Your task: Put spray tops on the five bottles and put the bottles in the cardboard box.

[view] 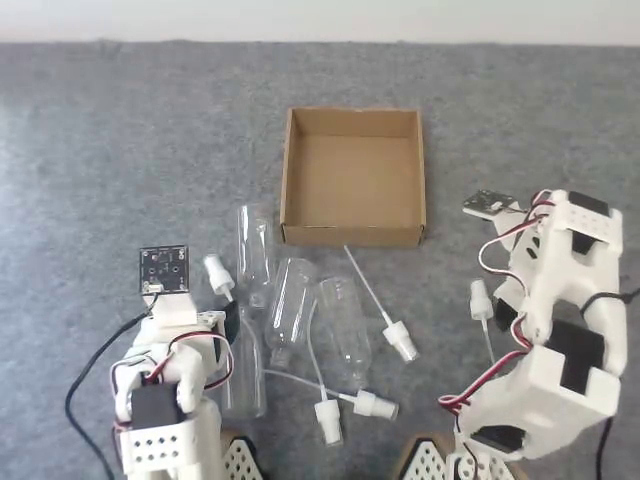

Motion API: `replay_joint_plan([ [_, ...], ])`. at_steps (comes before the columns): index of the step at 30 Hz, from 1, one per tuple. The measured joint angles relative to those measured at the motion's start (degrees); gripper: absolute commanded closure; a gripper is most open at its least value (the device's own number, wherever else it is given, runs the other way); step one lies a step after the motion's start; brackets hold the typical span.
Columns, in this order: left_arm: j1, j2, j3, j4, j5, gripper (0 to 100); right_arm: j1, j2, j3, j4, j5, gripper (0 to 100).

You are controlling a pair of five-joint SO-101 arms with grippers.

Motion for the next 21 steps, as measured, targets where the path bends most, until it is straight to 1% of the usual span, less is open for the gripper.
replay_joint_plan([
  [4, 0.00, 0.00, 0.00, 0.00, 0.00, 75, 1.32, -2.81, -1.93, 3.60, 0.09, 89.7],
  [9, 0.00, 0.00, 0.00, 0.00, 0.00, 75, 1.32, -7.47, -2.20, 7.65, 0.09, 89.7],
  [14, 0.00, 0.00, 0.00, 0.00, 0.00, 75, 1.32, -11.16, -2.20, 9.05, 0.09, 89.0],
  [16, 0.00, 0.00, 0.00, 0.00, 0.00, 75, 1.32, -11.60, -2.20, 10.11, 0.00, 85.8],
  [21, 0.00, 0.00, 0.00, 0.00, 0.00, 75, 1.32, -11.60, -2.20, 13.27, -0.35, 73.4],
])
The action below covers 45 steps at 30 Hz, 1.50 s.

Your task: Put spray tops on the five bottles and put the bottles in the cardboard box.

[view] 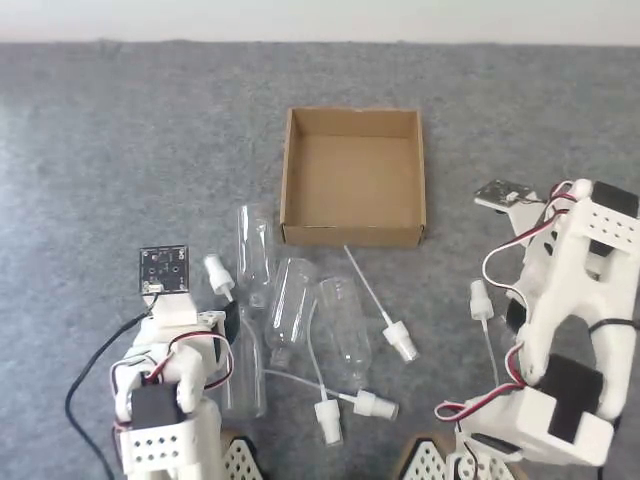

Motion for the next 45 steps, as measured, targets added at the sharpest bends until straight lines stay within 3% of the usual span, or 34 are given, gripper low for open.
replay_joint_plan([
  [6, 0.00, 0.00, 0.00, 0.00, 0.00, 75, 0.00, 0.00, 1.58, -0.26, -0.18, 71.4],
  [24, 0.00, 0.00, 0.00, 0.00, 0.00, 75, -0.44, 0.00, 18.46, -19.34, -0.18, 71.9],
  [29, 0.00, 0.00, 0.00, 0.00, 0.00, 75, 0.00, 0.00, 19.87, -22.59, -0.18, 85.2],
  [34, 0.00, 0.00, 0.00, 0.00, 0.00, 75, 2.11, 0.00, 19.87, -22.68, 1.41, 95.7],
  [45, 0.00, 0.00, 0.00, 0.00, 0.00, 75, 4.22, 0.00, 9.49, -10.20, 2.20, 96.4],
])
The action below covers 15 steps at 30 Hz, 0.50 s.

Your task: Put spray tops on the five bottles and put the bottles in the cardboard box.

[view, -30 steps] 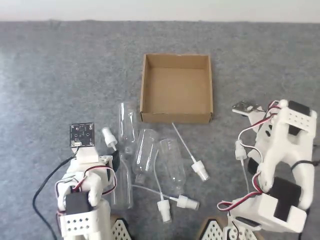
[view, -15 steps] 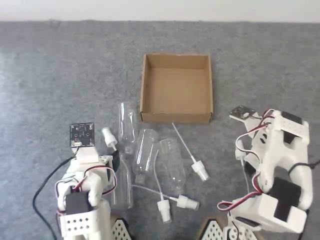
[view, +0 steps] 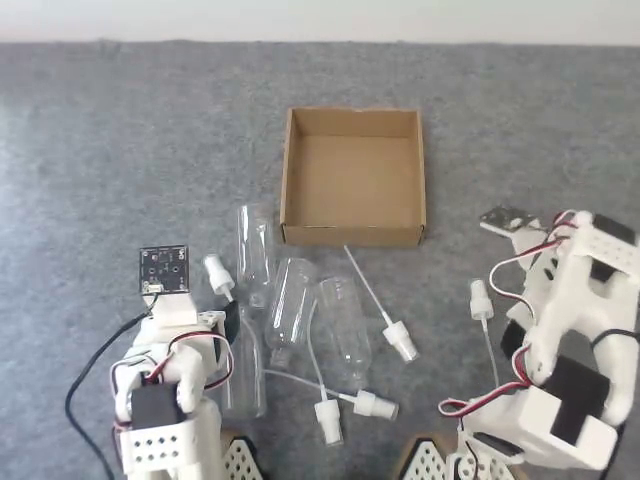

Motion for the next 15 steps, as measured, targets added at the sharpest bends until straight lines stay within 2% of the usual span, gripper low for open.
replay_joint_plan([
  [7, 0.00, 0.00, 0.00, 0.00, 0.00, 75, 0.26, 0.00, -7.74, 7.21, -0.44, 96.5],
  [15, 0.00, 0.00, 0.00, 0.00, 0.00, 75, 0.26, 0.00, -13.27, 7.65, -8.26, 96.5],
])
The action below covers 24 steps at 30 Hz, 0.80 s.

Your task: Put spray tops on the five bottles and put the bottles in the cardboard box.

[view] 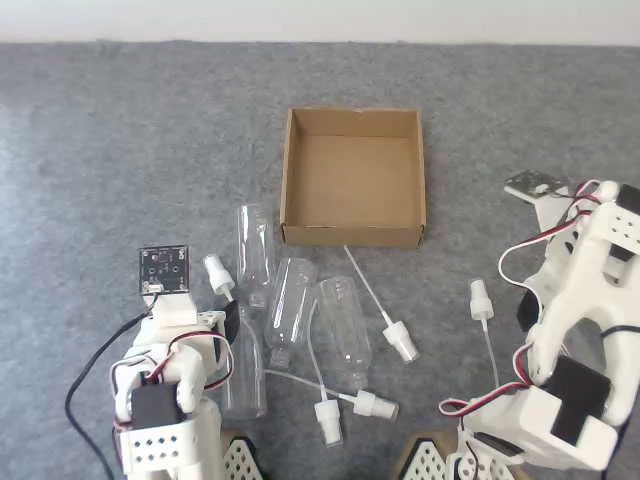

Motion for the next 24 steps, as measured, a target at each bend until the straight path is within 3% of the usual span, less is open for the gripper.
replay_joint_plan([
  [14, 0.00, 0.00, 0.00, 0.00, 0.00, 75, -0.44, -6.59, -2.55, -3.25, -12.22, 96.5],
  [24, 0.00, 0.00, 0.00, 0.00, 0.00, 75, -7.65, -21.89, 1.67, -3.25, -18.64, 96.5],
])
